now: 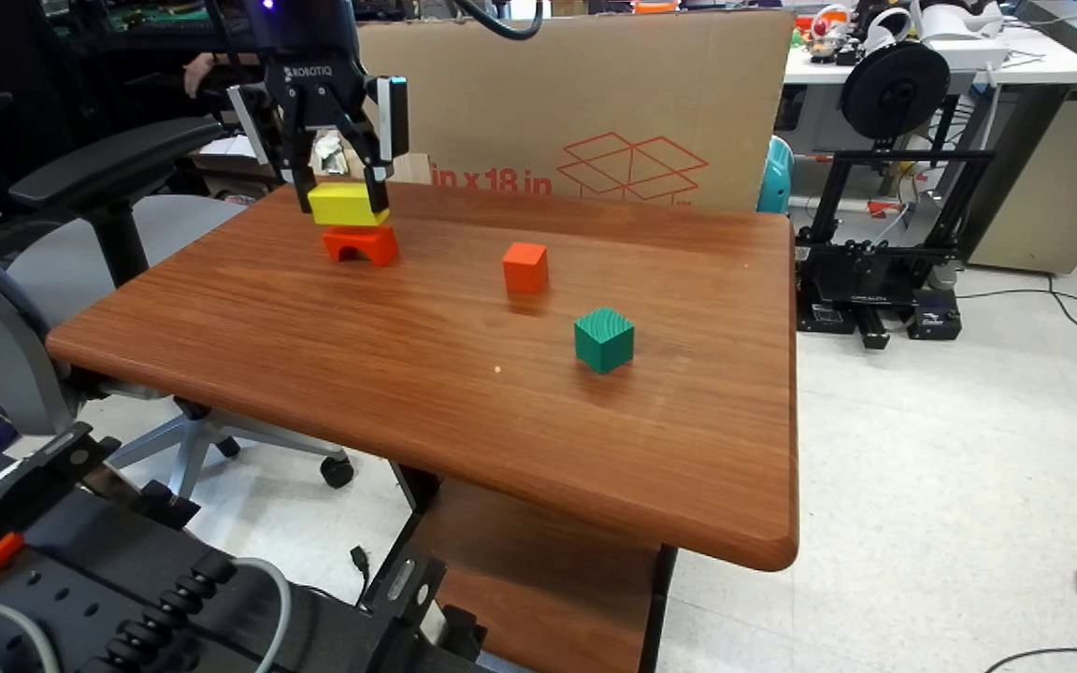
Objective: Move the yellow block to the orange block on the left.
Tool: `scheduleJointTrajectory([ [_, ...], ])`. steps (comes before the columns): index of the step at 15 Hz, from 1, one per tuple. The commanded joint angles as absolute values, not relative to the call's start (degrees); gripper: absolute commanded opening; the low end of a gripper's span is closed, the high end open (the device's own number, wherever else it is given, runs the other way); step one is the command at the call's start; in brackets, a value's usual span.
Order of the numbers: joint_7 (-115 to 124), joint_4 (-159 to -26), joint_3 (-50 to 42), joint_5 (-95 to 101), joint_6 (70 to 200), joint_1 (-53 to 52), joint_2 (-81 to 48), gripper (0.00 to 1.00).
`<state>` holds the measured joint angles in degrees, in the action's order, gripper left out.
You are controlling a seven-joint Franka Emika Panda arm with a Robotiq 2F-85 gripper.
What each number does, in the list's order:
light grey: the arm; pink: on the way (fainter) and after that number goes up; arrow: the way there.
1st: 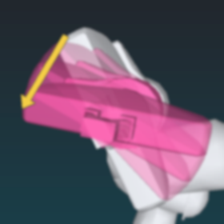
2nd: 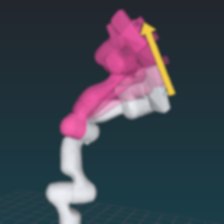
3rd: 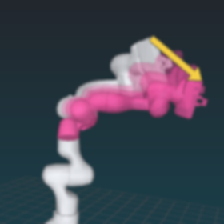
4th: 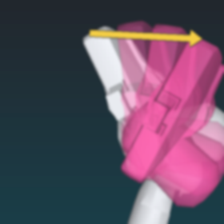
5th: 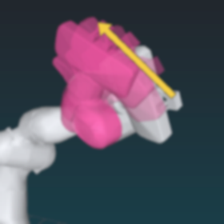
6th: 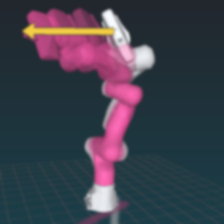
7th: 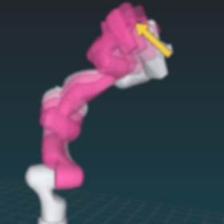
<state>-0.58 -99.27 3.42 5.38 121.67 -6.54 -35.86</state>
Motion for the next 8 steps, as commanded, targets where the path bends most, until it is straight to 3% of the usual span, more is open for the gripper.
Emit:
scheduleJointTrajectory([
  [1,2.02,-97.03,2.62,5.74,122.72,-7.30,-37.78,0.42],
  [8,3.55,-96.47,2.28,6.65,122.66,-8.04,-38.93,0.42],
])
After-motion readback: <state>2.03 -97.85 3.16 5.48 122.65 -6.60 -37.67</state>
